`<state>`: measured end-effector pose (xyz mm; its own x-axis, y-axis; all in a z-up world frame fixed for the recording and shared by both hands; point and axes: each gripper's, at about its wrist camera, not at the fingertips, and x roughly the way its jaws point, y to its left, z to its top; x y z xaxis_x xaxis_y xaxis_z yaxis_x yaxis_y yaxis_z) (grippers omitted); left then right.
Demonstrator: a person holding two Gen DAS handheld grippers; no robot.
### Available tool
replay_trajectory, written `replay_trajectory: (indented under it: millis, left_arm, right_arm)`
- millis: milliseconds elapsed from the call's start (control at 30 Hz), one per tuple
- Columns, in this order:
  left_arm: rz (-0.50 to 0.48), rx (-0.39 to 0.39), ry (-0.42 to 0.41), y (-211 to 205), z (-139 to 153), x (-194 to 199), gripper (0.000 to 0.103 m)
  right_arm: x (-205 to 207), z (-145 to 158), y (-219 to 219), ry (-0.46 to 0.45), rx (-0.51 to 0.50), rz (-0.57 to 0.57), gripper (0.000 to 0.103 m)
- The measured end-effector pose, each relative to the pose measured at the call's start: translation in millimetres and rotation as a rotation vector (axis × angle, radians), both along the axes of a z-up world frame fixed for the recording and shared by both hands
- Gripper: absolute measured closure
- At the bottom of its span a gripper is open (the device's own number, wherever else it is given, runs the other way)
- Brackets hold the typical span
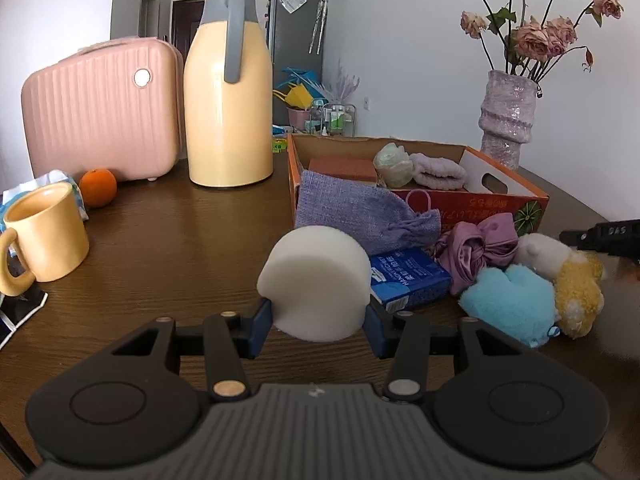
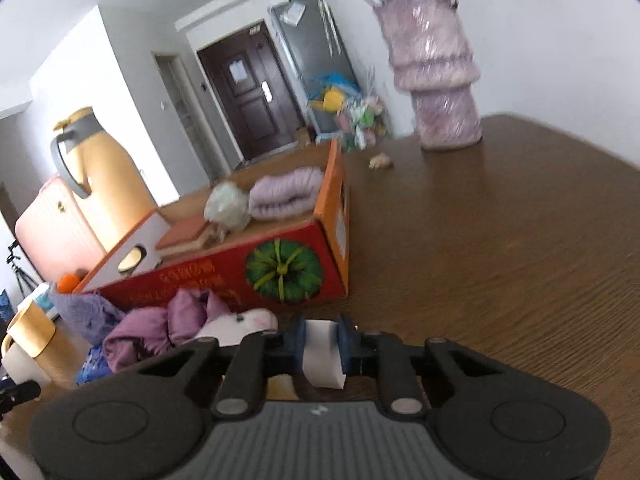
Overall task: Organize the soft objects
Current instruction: 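Grasp the white round sponge with the left tool while the right tool grasps a white foam cube, then carry the sponge and cube into the box and open both tools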
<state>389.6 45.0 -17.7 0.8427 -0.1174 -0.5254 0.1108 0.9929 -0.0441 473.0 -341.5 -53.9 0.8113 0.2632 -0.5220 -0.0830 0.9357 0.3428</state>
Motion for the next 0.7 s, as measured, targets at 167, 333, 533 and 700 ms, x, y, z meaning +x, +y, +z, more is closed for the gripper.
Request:
replay_trajectory:
  millis: [167,333,533,700]
  left_arm:
    - [0.000,0.002,-0.022,-2,9,-12,0.055]
    - [0.011,-0.011,-0.068,2,25,-48,0.055]
    - [-0.006,-0.032,-0.101,3,37,-96,0.054]
    - [-0.013,-0.014,-0.146,0,45,-133,0.054]
  right_arm:
    - [-36,25,0,-0.100,-0.056,-0.030,0.087]
    - [-94,45,10,-0.161,-0.059,-0.020,0.087]
    - [-164,58,36,-0.198,-0.029,0.046,0.087]
    - [-201,59,55,-0.192,-0.039,0.092,0.087]
